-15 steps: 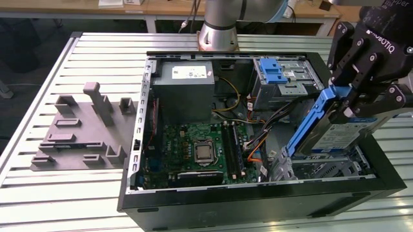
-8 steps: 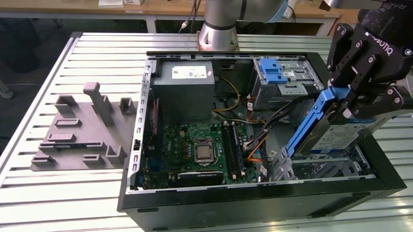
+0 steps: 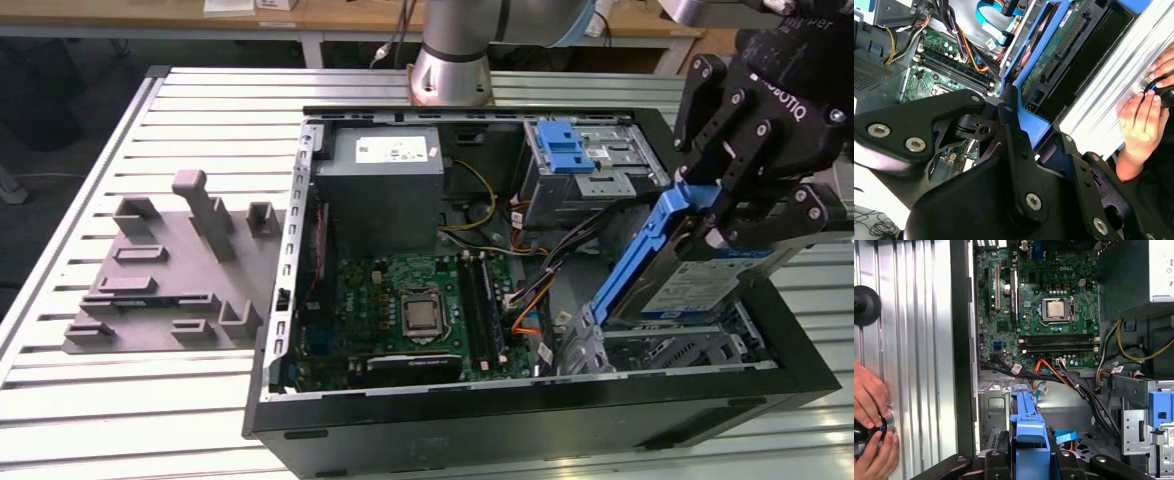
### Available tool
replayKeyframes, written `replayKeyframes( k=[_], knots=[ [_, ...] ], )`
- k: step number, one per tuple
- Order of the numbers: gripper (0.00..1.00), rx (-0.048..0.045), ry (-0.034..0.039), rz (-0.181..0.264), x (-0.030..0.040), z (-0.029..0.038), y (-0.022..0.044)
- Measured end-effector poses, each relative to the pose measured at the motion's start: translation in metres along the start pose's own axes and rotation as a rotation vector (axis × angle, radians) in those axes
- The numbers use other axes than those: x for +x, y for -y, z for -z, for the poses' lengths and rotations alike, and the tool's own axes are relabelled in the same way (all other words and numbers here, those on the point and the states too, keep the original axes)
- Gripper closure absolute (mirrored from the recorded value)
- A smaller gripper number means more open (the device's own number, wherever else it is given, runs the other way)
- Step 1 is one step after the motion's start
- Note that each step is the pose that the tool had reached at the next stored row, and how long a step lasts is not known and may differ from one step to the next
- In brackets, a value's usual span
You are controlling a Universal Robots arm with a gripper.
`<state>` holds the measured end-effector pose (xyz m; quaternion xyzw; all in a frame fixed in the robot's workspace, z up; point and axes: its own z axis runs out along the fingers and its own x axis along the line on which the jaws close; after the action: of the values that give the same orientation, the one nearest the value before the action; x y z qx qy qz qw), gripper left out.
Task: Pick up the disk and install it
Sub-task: 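Insert the disk into the insertion slot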
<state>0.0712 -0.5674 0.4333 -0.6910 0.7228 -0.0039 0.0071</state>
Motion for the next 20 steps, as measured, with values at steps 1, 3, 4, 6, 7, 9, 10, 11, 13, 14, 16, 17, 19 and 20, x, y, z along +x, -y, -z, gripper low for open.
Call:
replayKeyframes(
  k=[1, 3, 4, 6, 7, 9, 10, 11, 13, 14, 16, 17, 19, 20],
  knots=[
    [0.64, 0.0000, 0.0000, 0.000, 0.0000, -0.0006, 0.0000],
    [0.64, 0.0000, -0.0001, 0.000, 0.0000, -0.0019, 0.0000],
    [0.64, 0.0000, 0.0000, 0.000, 0.0000, -0.0025, 0.0000],
    [0.64, 0.0000, 0.0000, 0.000, 0.0000, -0.0039, -0.0001],
    [0.64, 0.0000, 0.0000, 0.000, 0.0000, -0.0046, -0.0001],
    [0.64, 0.0000, 0.0000, 0.000, 0.0001, -0.0061, -0.0001],
    [0.64, 0.0000, -0.0001, 0.000, 0.0001, -0.0069, -0.0001],
    [0.64, 0.0000, -0.0001, 0.000, 0.0001, -0.0077, -0.0001],
    [0.64, 0.0000, 0.0001, 0.000, 0.0002, -0.0093, -0.0001],
    [0.64, 0.0000, 0.0001, 0.000, 0.0002, -0.0102, -0.0002],
    [0.64, 0.0000, -0.0001, 0.000, 0.0003, -0.0116, -0.0002],
    [0.64, 0.0000, 0.0000, 0.000, 0.0003, -0.0123, -0.0002],
    [0.64, 0.0000, -0.0001, 0.000, 0.0003, -0.0136, -0.0002],
    [0.64, 0.0000, -0.0001, 0.000, 0.0003, -0.0143, -0.0002]
  ],
)
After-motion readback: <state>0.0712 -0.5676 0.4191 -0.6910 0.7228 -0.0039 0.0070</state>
